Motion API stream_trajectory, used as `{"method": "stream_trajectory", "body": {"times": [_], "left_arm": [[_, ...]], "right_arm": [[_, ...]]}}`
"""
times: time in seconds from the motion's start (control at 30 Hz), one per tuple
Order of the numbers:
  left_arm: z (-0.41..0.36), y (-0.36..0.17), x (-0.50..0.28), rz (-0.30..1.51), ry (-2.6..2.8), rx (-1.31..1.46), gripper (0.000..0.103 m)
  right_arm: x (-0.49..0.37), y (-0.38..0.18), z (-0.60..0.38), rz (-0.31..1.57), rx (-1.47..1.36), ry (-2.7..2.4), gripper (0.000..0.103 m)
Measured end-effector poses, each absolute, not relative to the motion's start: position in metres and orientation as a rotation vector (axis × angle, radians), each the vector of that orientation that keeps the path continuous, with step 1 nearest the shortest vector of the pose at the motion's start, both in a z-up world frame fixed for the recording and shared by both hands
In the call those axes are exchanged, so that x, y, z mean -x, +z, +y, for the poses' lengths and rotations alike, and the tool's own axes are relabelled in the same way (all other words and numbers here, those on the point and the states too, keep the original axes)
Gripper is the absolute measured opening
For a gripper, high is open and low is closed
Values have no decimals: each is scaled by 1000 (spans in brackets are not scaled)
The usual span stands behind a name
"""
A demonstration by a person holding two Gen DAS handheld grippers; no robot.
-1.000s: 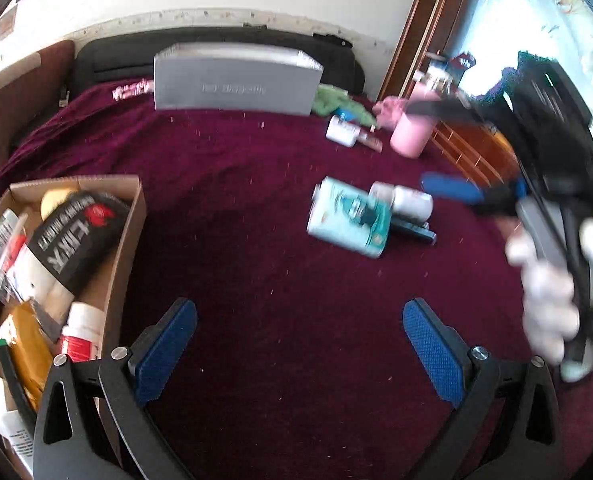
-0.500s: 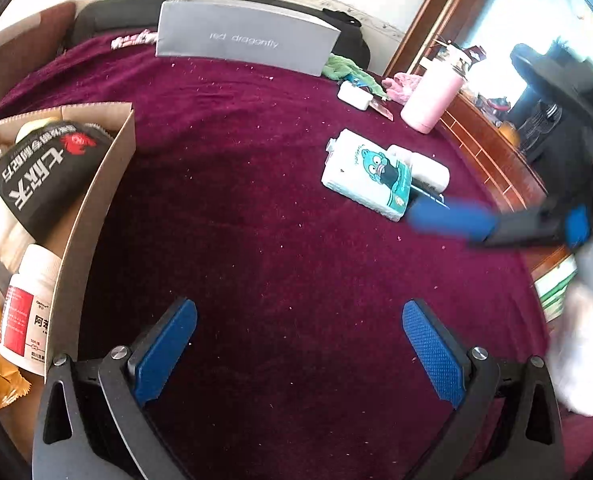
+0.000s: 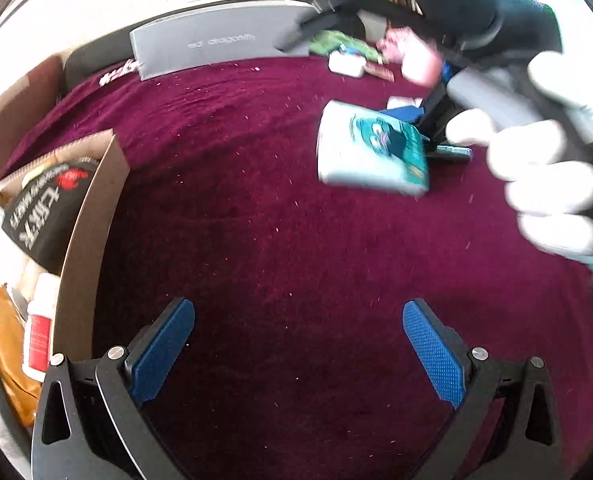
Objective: Organize objects
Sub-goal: 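Grasp the blue-green cartoon tissue packet with the left gripper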
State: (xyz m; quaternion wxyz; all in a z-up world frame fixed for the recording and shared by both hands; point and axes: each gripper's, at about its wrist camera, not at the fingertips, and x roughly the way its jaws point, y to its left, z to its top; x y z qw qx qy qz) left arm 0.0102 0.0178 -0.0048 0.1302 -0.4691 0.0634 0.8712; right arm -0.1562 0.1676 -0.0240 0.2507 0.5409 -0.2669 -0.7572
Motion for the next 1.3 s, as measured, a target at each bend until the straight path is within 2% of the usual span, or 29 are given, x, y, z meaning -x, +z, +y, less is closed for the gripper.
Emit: {"method": "stream_trajectory", "body": {"times": [0.2,0.4,0.5,0.63,0.77,1.0,1.17,1.27,1.3], "left_arm": [[13,-3,-12,156,2523,1348,101],[1,1,-12,31,2494,1316,101],[-7,6,-15,-103,2454,1350,101],[-19,21,-19,-426,2350,1338,101],[-19,38,-19,-535,2368,1278,101],[11,13,-12,-448,2349,1471,101],[36,9,-23,-132,2430,1438,100],[54,9,-34,119,2462,1378,66],[55,9,-35,140,2445,1372,66]], "right_arm": [[98,-38,158,-919,-1434,-1647,100],[56,-23,191,-972,-1309,-1676,100],[46,-14,223,-982,-1249,-1850,100],[34,-14,255,-971,-1211,-2061,99],[16,-22,280,-1015,-1174,-2125,99],[1,-33,289,-999,-1121,-2183,99],[2,-33,291,-994,-1106,-2170,99],[2,-35,291,-998,-1101,-2167,99],[2,-35,292,-999,-1099,-2166,99]]}}
